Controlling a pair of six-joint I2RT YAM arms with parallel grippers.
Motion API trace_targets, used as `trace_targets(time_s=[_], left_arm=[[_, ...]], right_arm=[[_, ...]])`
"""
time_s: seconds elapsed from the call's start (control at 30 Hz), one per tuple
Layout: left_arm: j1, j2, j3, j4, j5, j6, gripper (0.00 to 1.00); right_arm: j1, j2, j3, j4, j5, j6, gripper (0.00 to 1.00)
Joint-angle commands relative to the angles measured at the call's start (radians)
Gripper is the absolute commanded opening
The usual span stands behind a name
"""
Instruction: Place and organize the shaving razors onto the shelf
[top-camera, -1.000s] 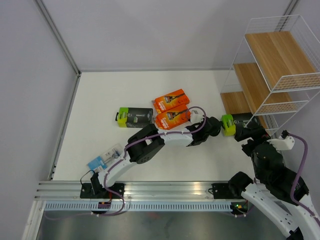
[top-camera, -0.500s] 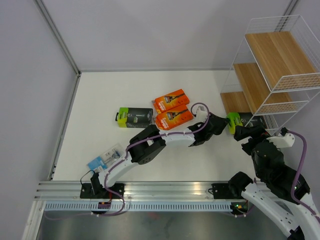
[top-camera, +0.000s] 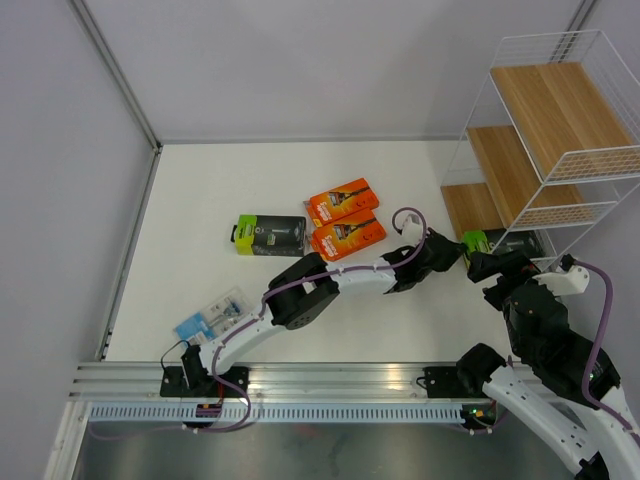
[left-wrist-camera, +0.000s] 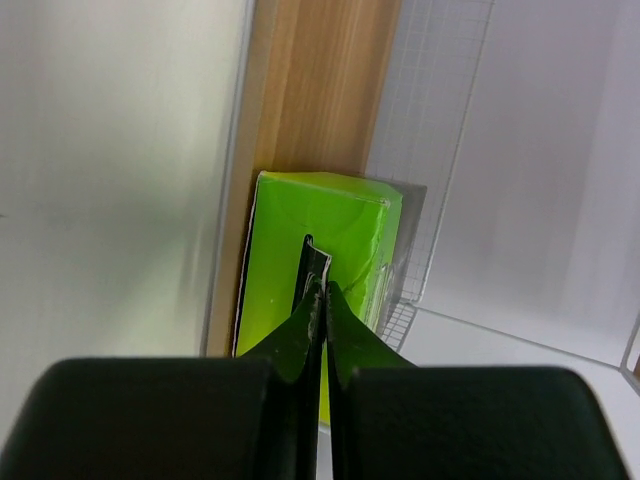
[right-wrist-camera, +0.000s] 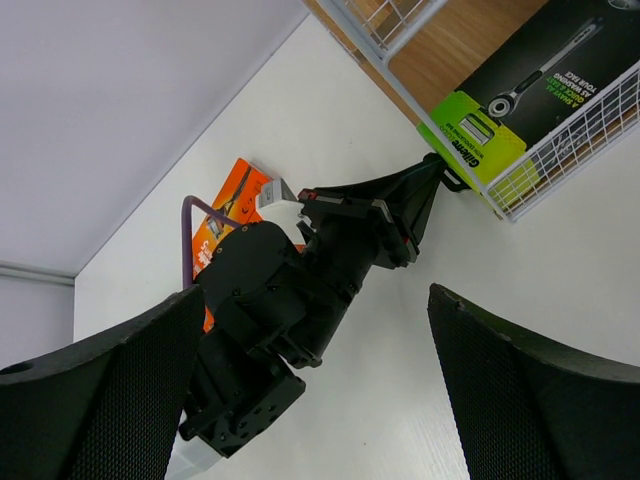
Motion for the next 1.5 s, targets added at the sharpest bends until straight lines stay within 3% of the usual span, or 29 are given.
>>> trace_targets(time_s=[0.0,0.17,0.43,0.53,0.7,0.83,0.87,0.97,1.03,1.07,1.13,1.27,1.47], left_arm=[[-0.007,0.015,0.083,0.049,0.047,0.047,0.02],[0.013,0.016,0.089,0.025,0.106,0.06,0.02],[0.065,-0.062,0.031,-0.026,0.181,0.153,0.34],[0.102,-0.116,-0.043,0.0,0.246,0.182,0.43],[0.162,-0.29,-0.193,-0.028,0.31,0.357,0.6],[0.219,-0.451,-0.417,-0.045,0.346,0.419,0.67],[0.255,-0.481,-0.452,-0.043,0.355,0.448,0.7],[0.358,-0.612,-0.584,-0.04,0.555,0.545,0.74],[0.413,-0.736,-0.693,-0.07,0.596,0.596,0.77],[0.471,-0.78,-0.73,-0.086,0.619,0.648,0.9],[0.532,-0.905,-0.797,-0.135,0.633,0.696,1.0],[0.738,-1.053,-0.862,-0.326,0.671,0.791,1.0],[1.037,-1.18,-0.972,-0.42,0.748,0.862,0.96]], right_arm=[[0.0,-0.005,0.012,-0.002,-0.011,-0.025,0.98],[0.0,0.02,0.012,0.007,-0.023,-0.045,0.98],[0.0,0.052,0.003,0.05,-0.059,-0.074,0.98],[0.0,0.058,-0.003,0.072,-0.071,-0.089,0.98],[0.0,0.087,-0.026,0.158,-0.123,-0.126,0.98],[0.0,0.153,-0.036,0.252,-0.175,-0.14,0.98],[0.0,0.17,-0.036,0.269,-0.189,-0.152,0.98],[0.0,0.241,-0.028,0.343,-0.23,-0.17,0.98],[0.0,0.291,-0.028,0.378,-0.244,-0.186,0.98],[0.0,0.308,-0.029,0.426,-0.252,-0.193,0.98],[0.002,0.369,-0.037,0.508,-0.286,-0.212,0.98],[0.0,0.512,-0.04,0.654,-0.39,-0.238,0.98],[0.002,0.774,0.018,0.826,-0.511,-0.278,0.98]])
